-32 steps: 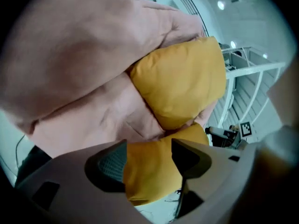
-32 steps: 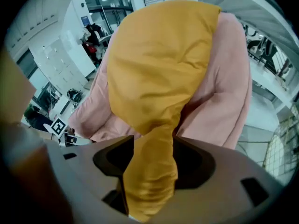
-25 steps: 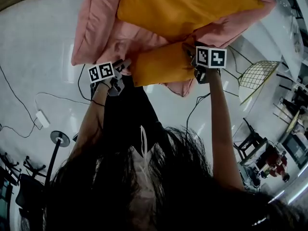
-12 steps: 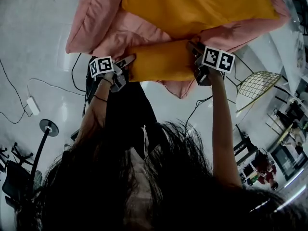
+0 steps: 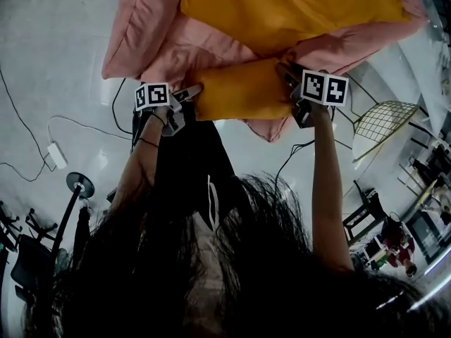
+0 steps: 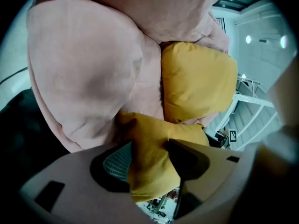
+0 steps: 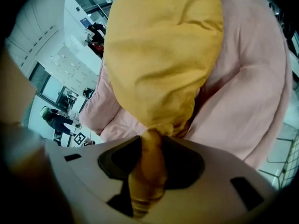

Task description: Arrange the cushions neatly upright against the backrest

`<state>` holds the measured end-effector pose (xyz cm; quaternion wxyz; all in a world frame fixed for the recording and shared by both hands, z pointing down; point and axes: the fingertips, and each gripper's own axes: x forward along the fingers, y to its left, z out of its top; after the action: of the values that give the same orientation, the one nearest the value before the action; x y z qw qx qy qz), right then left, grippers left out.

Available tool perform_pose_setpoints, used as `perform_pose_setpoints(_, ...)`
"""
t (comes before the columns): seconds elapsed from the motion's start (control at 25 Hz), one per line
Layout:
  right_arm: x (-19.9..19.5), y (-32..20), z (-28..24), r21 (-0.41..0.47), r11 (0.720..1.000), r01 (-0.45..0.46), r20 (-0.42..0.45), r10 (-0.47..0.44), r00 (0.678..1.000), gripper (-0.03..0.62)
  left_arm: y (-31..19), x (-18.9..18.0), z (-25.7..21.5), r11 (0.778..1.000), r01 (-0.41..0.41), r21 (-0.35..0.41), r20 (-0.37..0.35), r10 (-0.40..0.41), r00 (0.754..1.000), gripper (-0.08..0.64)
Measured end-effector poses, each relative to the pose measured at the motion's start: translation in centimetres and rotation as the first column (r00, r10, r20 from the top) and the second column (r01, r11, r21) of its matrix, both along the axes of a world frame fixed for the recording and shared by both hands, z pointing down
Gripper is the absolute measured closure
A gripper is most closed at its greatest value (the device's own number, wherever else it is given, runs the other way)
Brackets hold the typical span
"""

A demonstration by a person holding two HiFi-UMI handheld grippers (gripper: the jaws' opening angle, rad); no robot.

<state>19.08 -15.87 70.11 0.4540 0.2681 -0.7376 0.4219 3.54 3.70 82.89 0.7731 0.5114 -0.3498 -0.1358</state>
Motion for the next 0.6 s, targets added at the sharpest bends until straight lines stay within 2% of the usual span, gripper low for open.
perform_pose_setpoints(0.16, 0.1, 0.9, -1.3, 0.026, 1.0, -0.001, 0.03, 0.0, 1.0, 0.433, 0.6, 0.2, -1.1, 0.995, -0.1, 0.002, 0.053, 0.1, 0.994, 0.321)
perform_pose_setpoints(0.32, 0.2, 2.2, -3.1, 0.063, 0.997, -0.042, 0.058, 0.038, 0.998, 0.437, 0.6, -1.2, -3.0, 0.98, -0.195, 0.026, 0.126, 0.19, 0.974, 0.333)
perform_pose_setpoints(0.44, 1.1, 3.1, -4.7, 0.104, 0.989, -0.102, 0.073, 0.094, 0.993, 0.439, -0.2, -2.6, -4.9, 0.962, -0.268, 0.057, 0.205, 0.251, 0.946, 0.339)
perform_pose_setpoints(0.6, 2.3, 4.8, -5.6, 0.128, 0.971, -0.203, 0.108, 0.19, 0.976, 0.44, -1.6, -4.6, -7.3, 0.928, -0.361, 0.094, 0.312, 0.317, 0.896, 0.35)
